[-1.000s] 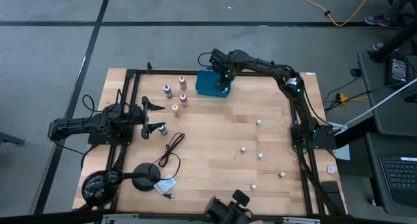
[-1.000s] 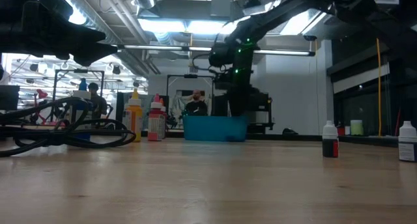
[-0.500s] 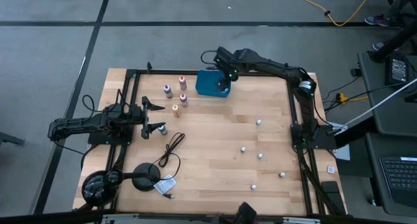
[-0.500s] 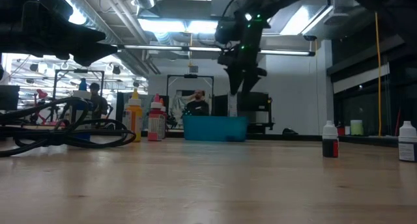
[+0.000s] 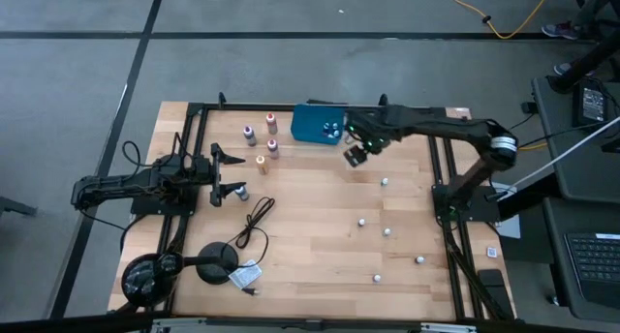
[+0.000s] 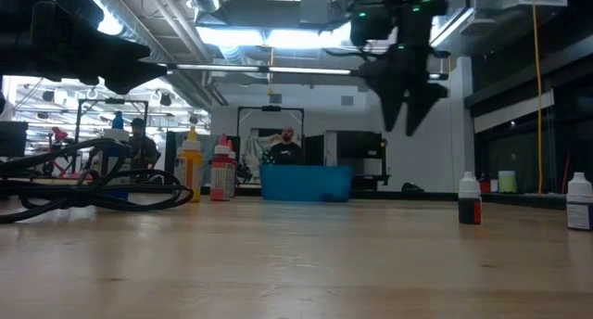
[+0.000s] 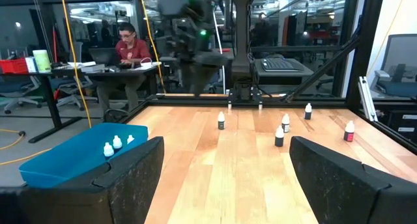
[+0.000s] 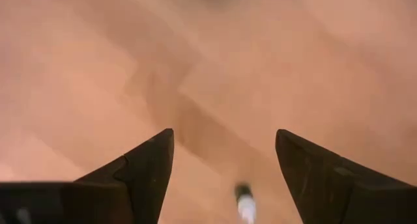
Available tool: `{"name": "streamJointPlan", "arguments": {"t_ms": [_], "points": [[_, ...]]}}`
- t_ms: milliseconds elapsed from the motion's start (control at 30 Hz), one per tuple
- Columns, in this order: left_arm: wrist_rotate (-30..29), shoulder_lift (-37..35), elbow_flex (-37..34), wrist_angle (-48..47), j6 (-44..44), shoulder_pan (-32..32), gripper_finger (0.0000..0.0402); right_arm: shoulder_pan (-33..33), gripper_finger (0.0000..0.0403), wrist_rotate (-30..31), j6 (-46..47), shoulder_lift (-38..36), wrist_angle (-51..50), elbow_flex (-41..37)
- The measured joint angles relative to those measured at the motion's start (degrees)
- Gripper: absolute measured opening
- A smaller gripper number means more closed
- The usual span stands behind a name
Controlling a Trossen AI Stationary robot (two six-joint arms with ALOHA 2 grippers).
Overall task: Pick & Place food coloring
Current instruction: Put the small green food coloring bottle into the blue container
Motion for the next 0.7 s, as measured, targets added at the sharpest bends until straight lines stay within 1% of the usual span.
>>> {"name": "streamJointPlan", "arguments": {"t_ms": [133,300,467,700], "points": [[-0.01,0.00,0.00,-0.01,-0.01,0.00,0.0329,1.82,0.0269,1.33,2.84,-4.25,0.23,-6.22],[0.00,0.00,0.00,0.00,0.00,0.00,0.0327,3.76,0.0269,1.26,5.55,-7.92,1.95,-13.36],[0.00,0.00,0.00,0.00,0.01,0.00,0.0329,5.33,0.0269,0.83,7.02,-9.68,4.91,-19.26],[0.00,0.00,0.00,-0.02,-0.01,0.00,0.0328,7.04,0.0269,0.70,9.04,-10.36,8.32,-24.93]]}}
